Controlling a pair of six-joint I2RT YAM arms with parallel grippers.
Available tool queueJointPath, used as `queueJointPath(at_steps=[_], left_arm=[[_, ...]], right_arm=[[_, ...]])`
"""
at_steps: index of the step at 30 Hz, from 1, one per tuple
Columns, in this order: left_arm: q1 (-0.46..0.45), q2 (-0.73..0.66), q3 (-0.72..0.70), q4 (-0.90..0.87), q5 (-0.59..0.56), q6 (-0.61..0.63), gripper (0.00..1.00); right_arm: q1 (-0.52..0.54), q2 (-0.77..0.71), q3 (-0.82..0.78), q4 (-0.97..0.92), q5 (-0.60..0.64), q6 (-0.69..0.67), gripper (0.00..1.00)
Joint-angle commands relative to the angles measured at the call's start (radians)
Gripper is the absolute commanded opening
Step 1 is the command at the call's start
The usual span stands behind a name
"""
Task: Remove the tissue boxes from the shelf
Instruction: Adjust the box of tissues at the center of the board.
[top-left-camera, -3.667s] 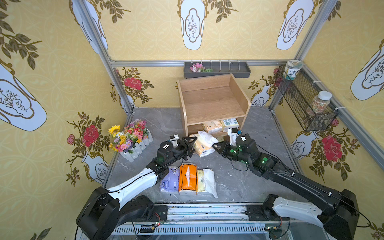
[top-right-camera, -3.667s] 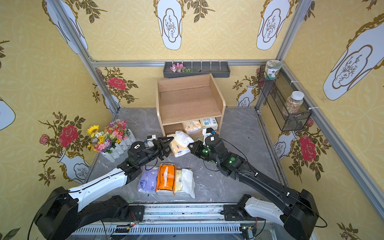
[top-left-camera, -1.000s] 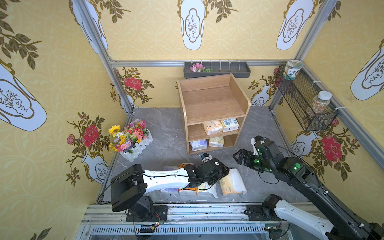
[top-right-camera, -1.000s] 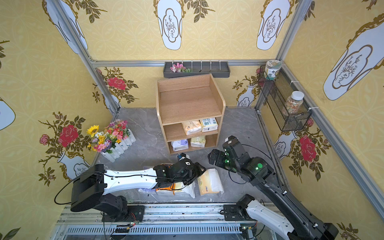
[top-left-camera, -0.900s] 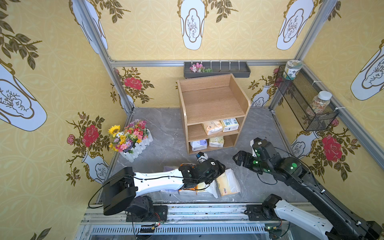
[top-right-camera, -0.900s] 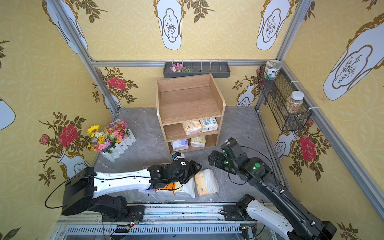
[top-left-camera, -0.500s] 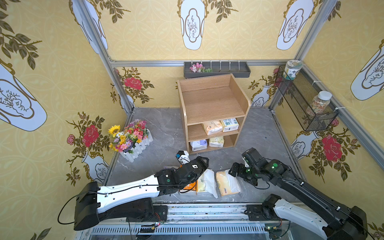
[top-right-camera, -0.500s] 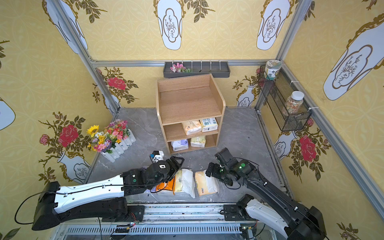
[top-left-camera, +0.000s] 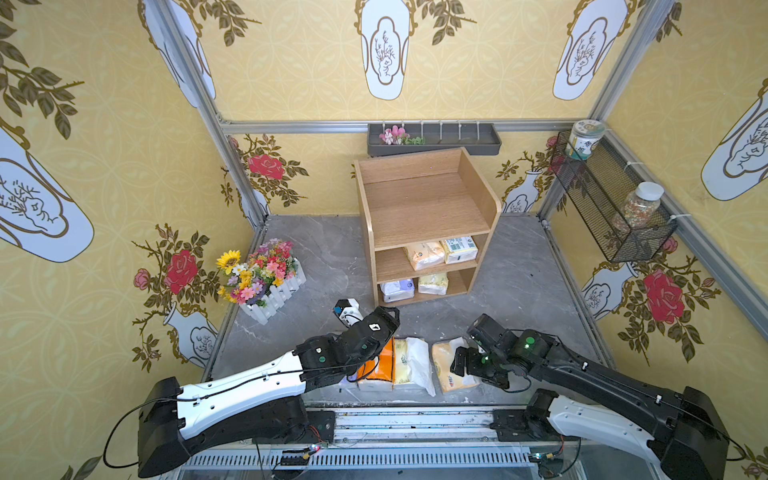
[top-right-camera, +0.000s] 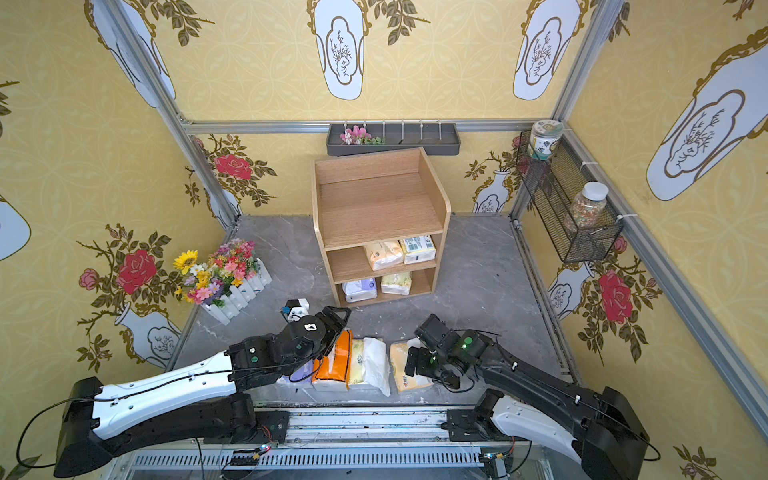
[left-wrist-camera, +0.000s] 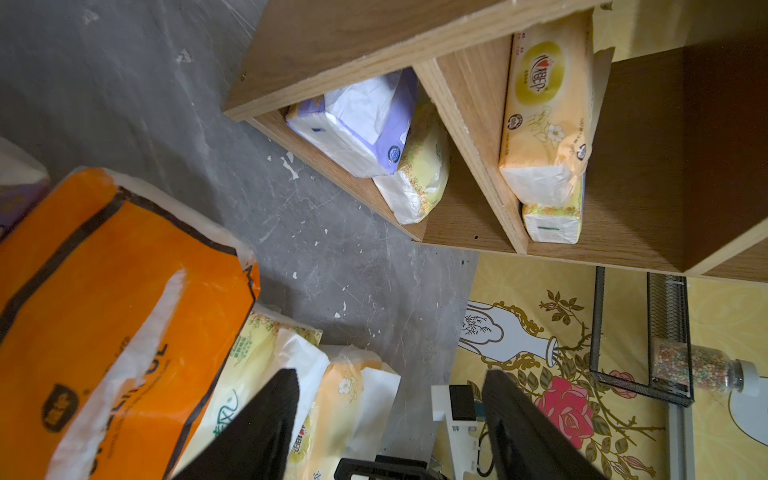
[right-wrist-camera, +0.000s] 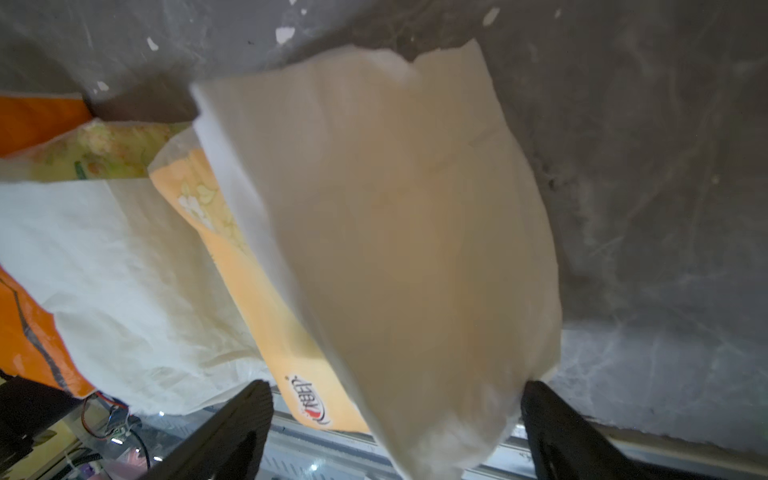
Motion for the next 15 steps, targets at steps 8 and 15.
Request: queueJointPath(at_steps=[8, 15], left_arm=[[0.001, -0.026, -0.008, -0.039, -0.018, -0.009, 0.76], [0.002, -0.034, -0.015, -0.042, -0.032, -0.02, 0.76]], right_arm=[[0.03, 0.063, -0.009, 0.28, -0.088, 0.011, 0.99], [0.074, 0.144, 0.018, 0.318, -0.085, 0.01, 1.0]])
